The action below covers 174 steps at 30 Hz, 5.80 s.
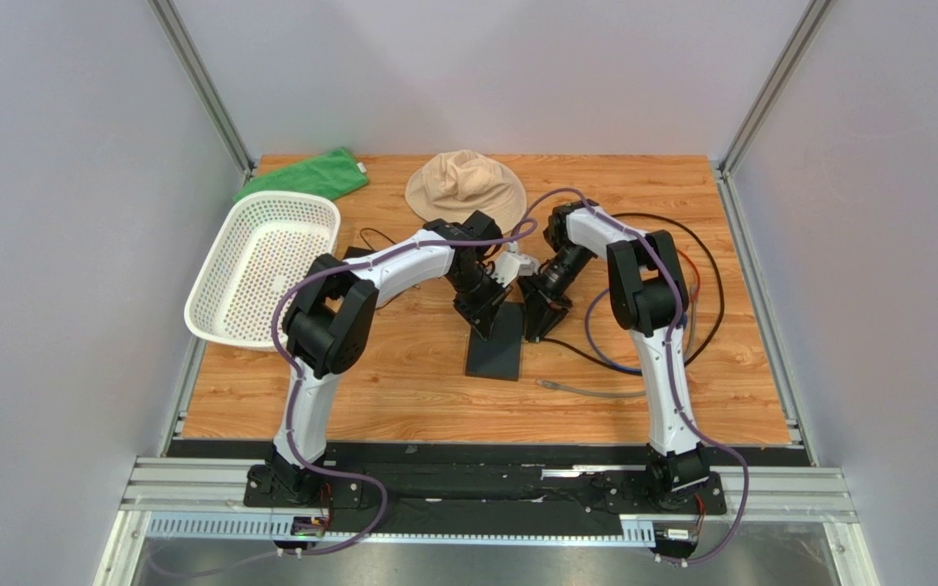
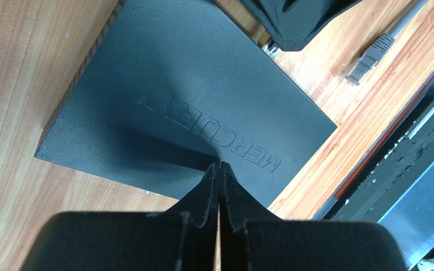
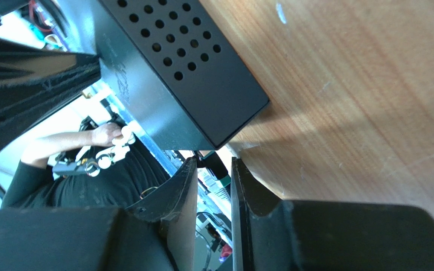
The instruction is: Pull the plug from the switch port
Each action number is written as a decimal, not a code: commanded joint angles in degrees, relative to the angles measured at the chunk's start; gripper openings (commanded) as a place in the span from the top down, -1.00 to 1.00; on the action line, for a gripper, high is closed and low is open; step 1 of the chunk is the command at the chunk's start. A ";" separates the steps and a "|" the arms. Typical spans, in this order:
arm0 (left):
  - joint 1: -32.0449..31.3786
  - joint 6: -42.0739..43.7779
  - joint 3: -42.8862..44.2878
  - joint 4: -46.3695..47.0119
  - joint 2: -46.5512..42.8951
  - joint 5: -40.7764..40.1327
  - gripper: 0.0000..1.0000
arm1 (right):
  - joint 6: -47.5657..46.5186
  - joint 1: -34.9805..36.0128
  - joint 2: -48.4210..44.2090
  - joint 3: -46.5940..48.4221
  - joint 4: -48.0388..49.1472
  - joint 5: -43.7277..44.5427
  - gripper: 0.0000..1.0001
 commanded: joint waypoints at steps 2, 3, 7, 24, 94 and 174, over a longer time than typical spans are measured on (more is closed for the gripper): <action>-0.33 1.57 -3.80 0.76 4.08 -9.32 1.00 | -11.99 -4.82 2.03 -1.42 -7.60 14.58 0.95; -0.33 1.66 -3.89 0.93 4.00 -9.14 1.00 | -12.61 -5.34 0.81 -2.20 -7.25 13.36 0.91; -0.06 1.83 -3.89 1.37 4.35 -9.32 1.00 | -12.18 -6.66 -3.94 -4.31 -2.95 7.65 0.76; -0.15 2.71 -1.16 -0.82 3.29 -8.35 1.00 | -6.99 -6.40 0.09 -6.35 4.62 -1.42 -0.25; -0.85 3.59 -2.93 -0.03 3.12 -8.61 1.00 | 15.95 6.43 1.23 -13.91 24.14 9.83 0.97; -1.03 3.85 -5.64 0.32 3.64 -16.79 1.00 | 6.99 3.44 2.99 -12.32 17.80 -5.64 0.10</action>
